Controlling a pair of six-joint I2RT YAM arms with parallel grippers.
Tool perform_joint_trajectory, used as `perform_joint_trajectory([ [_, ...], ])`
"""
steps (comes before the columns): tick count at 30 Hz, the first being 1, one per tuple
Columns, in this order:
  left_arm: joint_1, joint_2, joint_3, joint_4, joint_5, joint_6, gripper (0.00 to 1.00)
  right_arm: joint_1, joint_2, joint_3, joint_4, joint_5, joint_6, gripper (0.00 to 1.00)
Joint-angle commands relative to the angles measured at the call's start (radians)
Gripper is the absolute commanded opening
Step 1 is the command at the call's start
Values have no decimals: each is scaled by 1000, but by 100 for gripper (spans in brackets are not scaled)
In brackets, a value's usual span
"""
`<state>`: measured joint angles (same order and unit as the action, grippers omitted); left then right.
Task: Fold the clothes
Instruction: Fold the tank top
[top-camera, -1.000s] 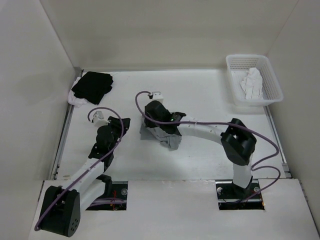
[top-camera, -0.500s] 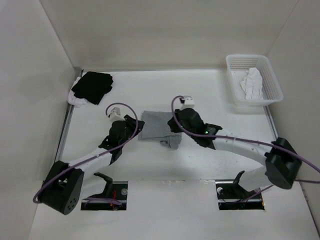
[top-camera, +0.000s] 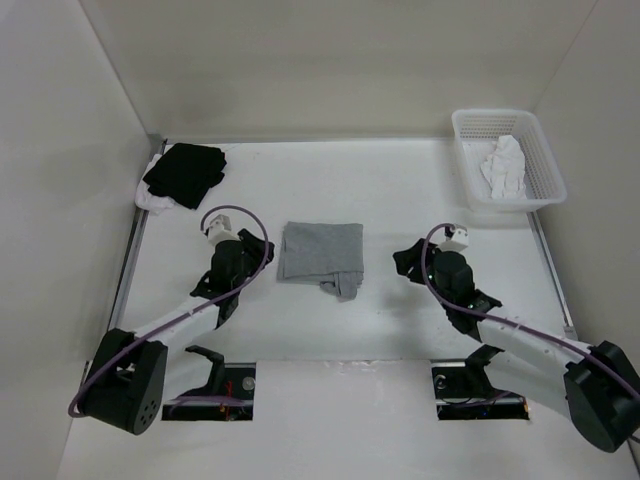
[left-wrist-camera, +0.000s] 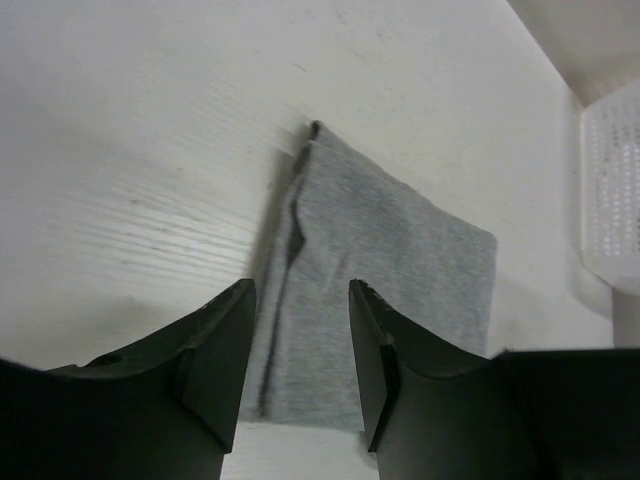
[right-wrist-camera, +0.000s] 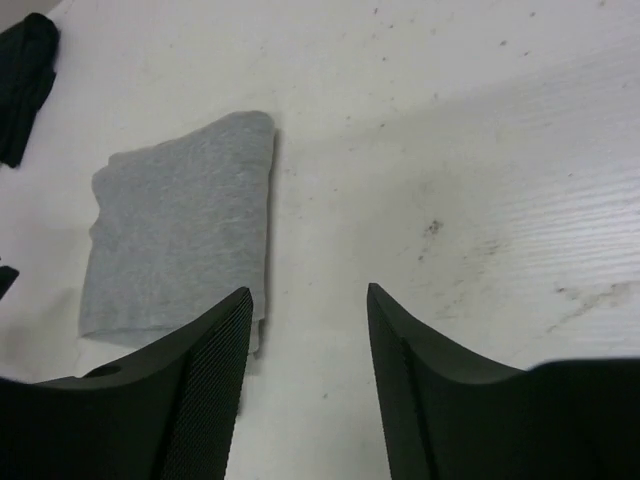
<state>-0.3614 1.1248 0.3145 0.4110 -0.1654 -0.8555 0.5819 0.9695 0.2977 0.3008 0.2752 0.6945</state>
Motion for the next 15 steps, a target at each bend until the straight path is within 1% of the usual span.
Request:
perform_joint_trajectory([
  [1,57,-43,-31,-87,-17,67,43,-41,9,-14,178,-27,7,60],
  [4,92,-74,-35,-142,-14,76,48,-60,31,-45,247,-15,13,69],
  [7,109,-123,-46,-170,-19,79,53,-69,41,-60,282,-10,7,75],
  [11,140,-134,-31,-202,-8,88,54,-81,69,-54,288,-14,0,77],
  [15,134,-105,-17,-195,4,85,54,-84,94,-45,287,-18,0,76],
])
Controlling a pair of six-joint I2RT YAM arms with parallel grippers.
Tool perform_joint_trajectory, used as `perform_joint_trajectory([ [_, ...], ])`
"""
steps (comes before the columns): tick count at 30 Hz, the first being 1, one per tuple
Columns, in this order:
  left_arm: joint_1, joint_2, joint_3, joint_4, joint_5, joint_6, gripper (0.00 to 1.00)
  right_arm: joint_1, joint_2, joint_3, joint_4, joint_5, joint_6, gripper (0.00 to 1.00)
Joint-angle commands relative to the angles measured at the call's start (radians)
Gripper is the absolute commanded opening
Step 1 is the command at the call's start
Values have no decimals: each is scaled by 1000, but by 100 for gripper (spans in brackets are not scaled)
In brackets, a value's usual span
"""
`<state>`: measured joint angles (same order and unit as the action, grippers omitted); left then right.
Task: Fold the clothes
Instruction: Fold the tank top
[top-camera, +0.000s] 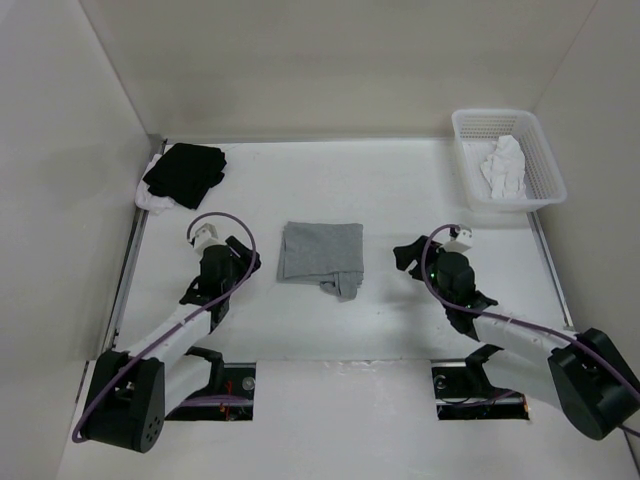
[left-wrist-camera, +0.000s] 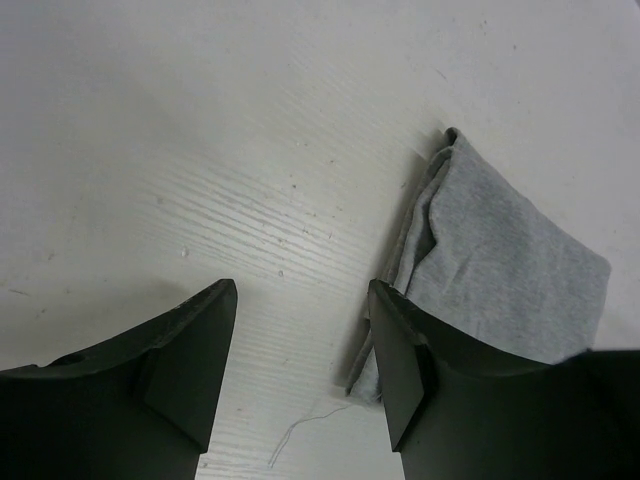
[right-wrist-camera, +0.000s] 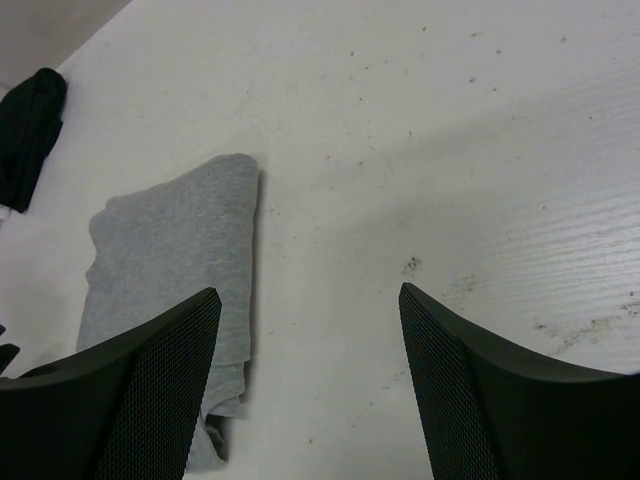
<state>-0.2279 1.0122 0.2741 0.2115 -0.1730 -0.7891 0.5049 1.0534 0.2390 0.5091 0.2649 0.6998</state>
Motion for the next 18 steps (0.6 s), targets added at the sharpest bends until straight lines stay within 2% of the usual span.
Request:
perform_joint_trajectory([
  [1,0,9,25,8,12,18,53,-9,11,14,80,-9,-5,76],
  [5,0,9,33,23,13,22,54,-12,25,19,80,-12,-2,77],
  [18,-40,152,100,86,89,34,53,-9,45,28,80,-12,-5,76],
])
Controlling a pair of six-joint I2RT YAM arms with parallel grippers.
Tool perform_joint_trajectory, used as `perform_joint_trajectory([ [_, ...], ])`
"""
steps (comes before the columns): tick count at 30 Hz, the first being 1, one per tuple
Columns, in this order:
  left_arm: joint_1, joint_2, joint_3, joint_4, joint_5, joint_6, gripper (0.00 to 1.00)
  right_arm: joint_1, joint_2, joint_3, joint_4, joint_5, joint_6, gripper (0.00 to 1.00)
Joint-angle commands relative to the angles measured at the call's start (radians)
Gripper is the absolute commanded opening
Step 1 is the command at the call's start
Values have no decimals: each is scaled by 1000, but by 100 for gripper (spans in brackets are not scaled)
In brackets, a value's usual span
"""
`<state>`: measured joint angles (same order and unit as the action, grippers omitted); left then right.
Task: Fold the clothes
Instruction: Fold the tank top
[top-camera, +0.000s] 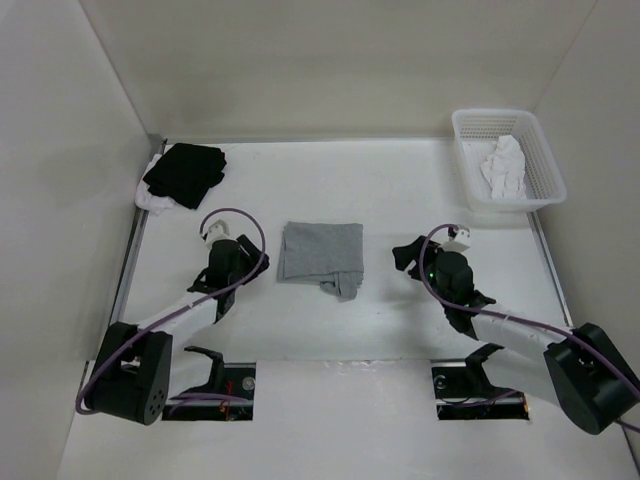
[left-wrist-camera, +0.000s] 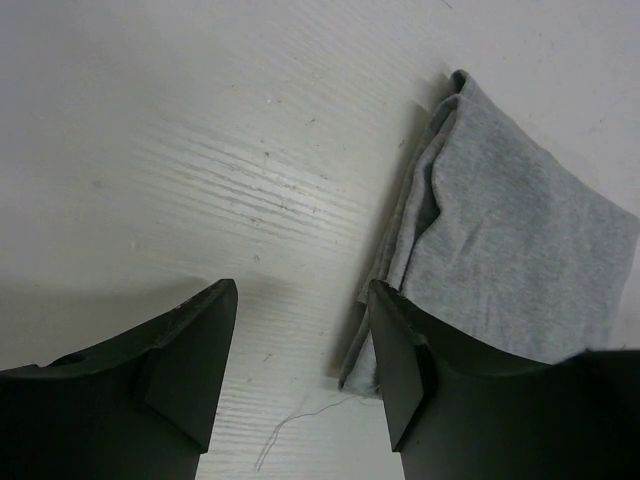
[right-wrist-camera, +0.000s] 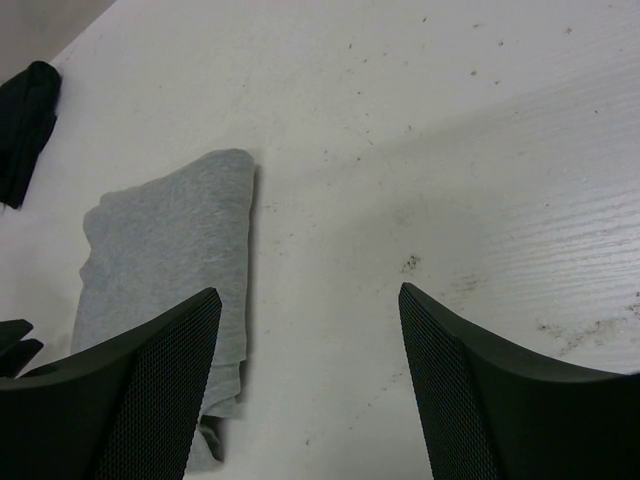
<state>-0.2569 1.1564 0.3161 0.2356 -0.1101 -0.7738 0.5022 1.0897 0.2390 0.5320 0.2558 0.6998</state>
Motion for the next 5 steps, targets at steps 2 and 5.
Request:
perform_joint_trajectory([
  [2,-14,25,69,61,26,30,53,-3,13,31,57,-3,-8,75],
  [5,-14,42,75,57,26,33,56,-3,13,31,57,-3,-10,75],
])
